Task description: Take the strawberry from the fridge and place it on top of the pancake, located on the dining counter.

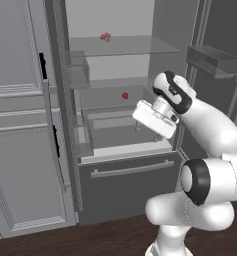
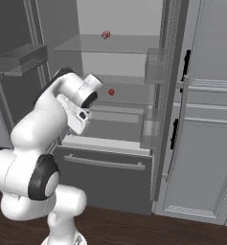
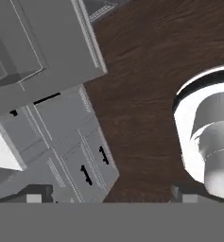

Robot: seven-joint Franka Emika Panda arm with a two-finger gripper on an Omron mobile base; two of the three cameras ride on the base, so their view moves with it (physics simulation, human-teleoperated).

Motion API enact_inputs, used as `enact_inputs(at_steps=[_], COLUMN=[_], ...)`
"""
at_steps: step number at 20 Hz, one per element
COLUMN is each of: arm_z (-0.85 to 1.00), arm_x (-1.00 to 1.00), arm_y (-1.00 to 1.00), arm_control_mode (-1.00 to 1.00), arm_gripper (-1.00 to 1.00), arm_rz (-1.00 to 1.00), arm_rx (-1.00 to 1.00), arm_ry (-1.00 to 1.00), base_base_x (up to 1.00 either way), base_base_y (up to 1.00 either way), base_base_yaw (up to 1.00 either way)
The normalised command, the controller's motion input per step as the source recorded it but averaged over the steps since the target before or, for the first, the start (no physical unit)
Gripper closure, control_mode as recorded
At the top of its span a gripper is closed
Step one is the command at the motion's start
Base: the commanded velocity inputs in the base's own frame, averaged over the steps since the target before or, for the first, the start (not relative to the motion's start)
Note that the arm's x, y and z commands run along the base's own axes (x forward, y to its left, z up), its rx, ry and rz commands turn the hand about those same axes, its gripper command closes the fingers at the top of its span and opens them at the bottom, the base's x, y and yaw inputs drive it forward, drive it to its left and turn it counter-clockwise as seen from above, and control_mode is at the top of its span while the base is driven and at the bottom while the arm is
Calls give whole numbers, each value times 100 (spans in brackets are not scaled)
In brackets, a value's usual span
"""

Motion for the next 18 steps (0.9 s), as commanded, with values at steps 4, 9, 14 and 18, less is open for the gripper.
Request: enact_inputs(at_steps=[4,9,14,18], arm_z=[0,-1,-6,15], arm_x=[-61,-68,-67,-16], arm_y=[-56,-55,-15,-9], arm_control_mode=[-100,-100,-100,-100], arm_gripper=[-100,-100,-100,-100], arm_rz=[72,38,0,-6], arm_rx=[-20,-14,-10,0], arm_ry=[-31,-43,-46,-10], base_base_x=[0,0,0,0], base_base_y=[0,0,0,0], base_base_yaw=[0,0,0,0])
